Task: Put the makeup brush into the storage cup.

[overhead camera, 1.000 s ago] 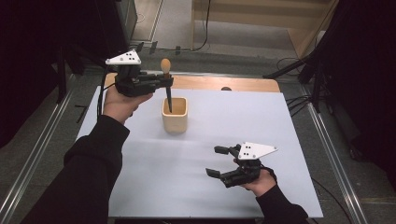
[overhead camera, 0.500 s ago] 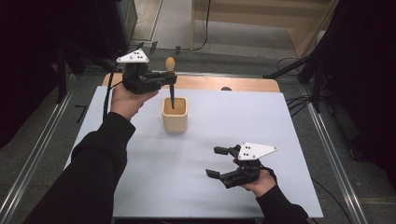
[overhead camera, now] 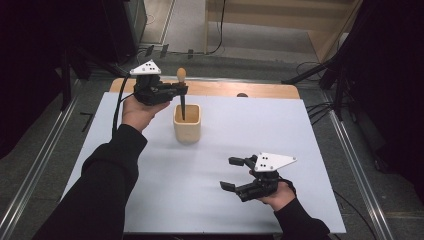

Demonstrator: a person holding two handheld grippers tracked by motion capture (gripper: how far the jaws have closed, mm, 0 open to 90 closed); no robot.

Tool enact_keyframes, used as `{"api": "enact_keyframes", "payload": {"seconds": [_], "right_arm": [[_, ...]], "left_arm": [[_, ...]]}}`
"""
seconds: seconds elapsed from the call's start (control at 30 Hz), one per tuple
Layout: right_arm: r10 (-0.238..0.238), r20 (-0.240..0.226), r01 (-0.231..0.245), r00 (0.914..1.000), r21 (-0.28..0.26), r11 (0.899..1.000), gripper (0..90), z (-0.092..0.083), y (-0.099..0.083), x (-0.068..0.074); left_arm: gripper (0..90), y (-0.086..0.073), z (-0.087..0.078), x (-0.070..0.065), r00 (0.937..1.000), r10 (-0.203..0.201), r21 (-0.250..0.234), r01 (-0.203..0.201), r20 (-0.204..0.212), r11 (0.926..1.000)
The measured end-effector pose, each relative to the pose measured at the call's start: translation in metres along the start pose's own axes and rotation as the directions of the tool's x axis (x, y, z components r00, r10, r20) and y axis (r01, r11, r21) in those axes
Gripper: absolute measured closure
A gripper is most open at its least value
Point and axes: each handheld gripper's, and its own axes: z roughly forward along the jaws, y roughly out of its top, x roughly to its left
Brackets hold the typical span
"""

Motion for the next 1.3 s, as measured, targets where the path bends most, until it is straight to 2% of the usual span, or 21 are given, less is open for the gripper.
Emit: {"api": "enact_keyframes", "payload": {"seconds": [0.27, 0.43, 0.6, 0.8, 0.9, 0.93, 0.97, 1.03, 1.1, 1.17, 1.3], "right_arm": [[0.001, -0.004, -0.001, 1.0000, 0.004, 1.000, 19.9, 0.003, 0.000, 0.000], [0.000, -0.012, 0.000, 0.9999, 0.010, 1.000, 19.9, 0.005, 0.001, 0.001], [-0.001, -0.012, 0.001, 0.9999, 0.006, 1.000, 19.9, 0.005, 0.001, 0.000], [0.000, -0.011, 0.000, 0.9999, 0.005, 1.000, 19.9, 0.005, 0.001, 0.000], [0.000, -0.009, 0.000, 1.0000, 0.005, 1.000, 19.9, 0.005, 0.001, 0.000], [0.001, -0.009, -0.001, 1.0000, 0.003, 1.000, 19.9, 0.005, 0.001, 0.000], [-0.001, -0.008, 0.001, 1.0000, 0.003, 1.000, 19.9, 0.004, 0.001, 0.000], [-0.002, -0.006, 0.002, 1.0000, 0.001, 1.000, 19.9, 0.004, 0.001, 0.000], [-0.004, -0.006, 0.004, 1.0000, -0.003, 1.000, 19.9, 0.004, 0.001, 0.000], [-0.002, -0.006, 0.002, 1.0000, -0.008, 1.000, 19.9, 0.003, 0.001, 0.000], [-0.001, -0.001, 0.001, 1.0000, -0.010, 1.000, 19.9, 0.003, 0.001, -0.001]], "left_arm": [[79.4, -0.010, 0.002, 0.005, 0.9996, -0.026, -0.006, 0.026, 0.005, 0.9996], [79.3, -0.016, 0.004, 0.006, 0.9997, -0.026, 0.008, 0.026, -0.003, 0.9996], [79.2, -0.019, 0.004, 0.009, 0.9986, -0.053, 0.015, 0.053, -0.002, 0.9984], [78.8, -0.021, 0.006, 0.007, 0.9987, -0.051, 0.040, 0.051, 0.005, 0.9979], [78.3, -0.022, 0.006, 0.009, 0.9981, -0.062, 0.043, 0.062, -0.007, 0.9971], [76.5, -0.023, 0.006, 0.010, 0.9979, -0.065, 0.044, 0.065, -0.003, 0.9969], [67.9, -0.023, 0.006, 0.010, 0.9977, -0.067, 0.045, 0.067, 0.003, 0.9967], [43.6, -0.024, 0.006, 0.012, 0.9958, -0.088, 0.044, 0.087, 0.027, 0.9953], [28.3, -0.025, 0.005, 0.014, 0.9954, -0.093, 0.058, 0.091, 0.025, 0.9941], [22.4, -0.025, 0.002, 0.015, 0.9962, -0.086, 0.075, 0.084, 0.014, 0.9936], [19.0, -0.025, -0.006, 0.015, 0.9963, -0.085, 0.076, 0.084, 0.012, 0.9936]]}}
